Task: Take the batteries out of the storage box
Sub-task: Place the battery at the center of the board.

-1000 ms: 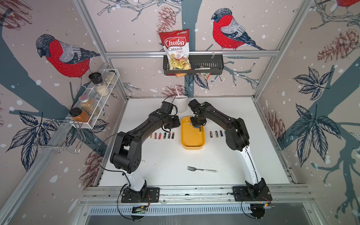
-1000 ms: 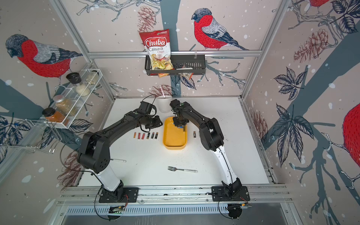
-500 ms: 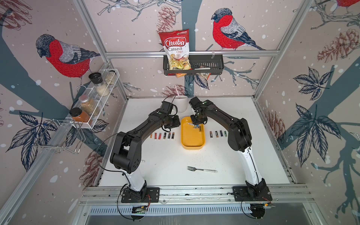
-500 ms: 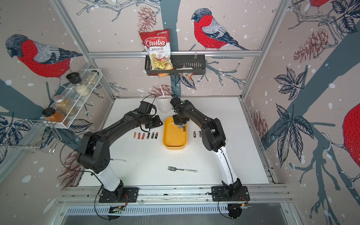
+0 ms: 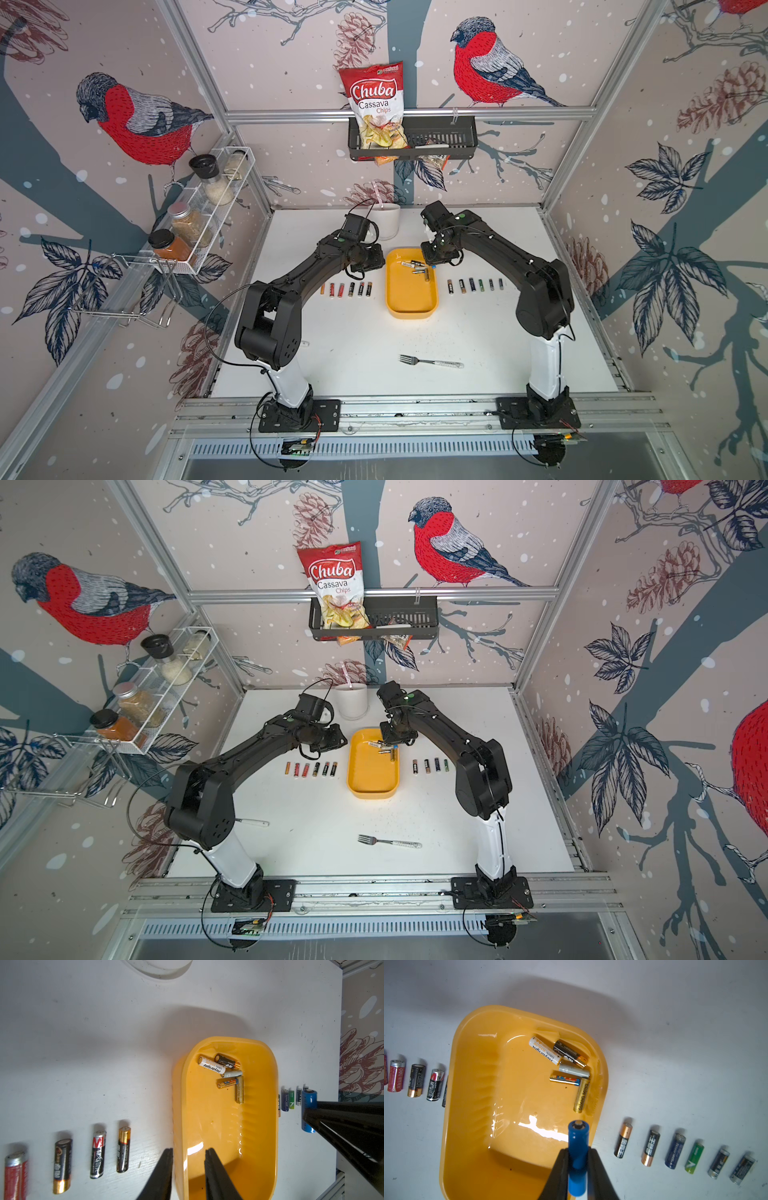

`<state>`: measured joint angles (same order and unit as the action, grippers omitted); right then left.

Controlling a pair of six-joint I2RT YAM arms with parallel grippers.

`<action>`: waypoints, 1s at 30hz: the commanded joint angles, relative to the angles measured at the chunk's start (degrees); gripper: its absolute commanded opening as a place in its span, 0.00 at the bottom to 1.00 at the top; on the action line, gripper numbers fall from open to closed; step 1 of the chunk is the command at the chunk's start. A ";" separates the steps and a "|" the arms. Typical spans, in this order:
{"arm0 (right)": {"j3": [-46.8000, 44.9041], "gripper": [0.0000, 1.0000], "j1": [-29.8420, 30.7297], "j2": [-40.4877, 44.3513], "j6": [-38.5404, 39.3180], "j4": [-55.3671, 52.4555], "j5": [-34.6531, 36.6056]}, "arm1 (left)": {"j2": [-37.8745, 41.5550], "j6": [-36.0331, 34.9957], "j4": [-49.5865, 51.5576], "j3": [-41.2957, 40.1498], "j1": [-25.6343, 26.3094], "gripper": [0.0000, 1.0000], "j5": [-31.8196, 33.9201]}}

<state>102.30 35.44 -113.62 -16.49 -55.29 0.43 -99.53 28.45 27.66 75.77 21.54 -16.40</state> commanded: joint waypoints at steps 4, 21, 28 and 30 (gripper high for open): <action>-12.42 0.20 -0.65 9.18 -3.11 3.32 1.11 | -0.11 -1.32 0.64 1.21 0.17 0.31 0.19; -36.36 0.20 0.22 17.89 -8.11 14.42 -1.45 | 0.60 -1.16 0.83 0.07 0.43 0.31 0.58; -40.32 0.20 0.57 16.27 -8.67 18.07 -2.35 | 0.21 -0.97 0.82 0.33 1.13 0.31 0.80; -40.67 0.20 0.58 15.70 -8.78 18.50 -2.23 | 0.15 -0.93 0.86 0.33 1.31 0.31 0.93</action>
<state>62.04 35.94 -97.41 -24.29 -38.96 -1.28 -99.37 28.10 28.05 76.05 22.61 -16.25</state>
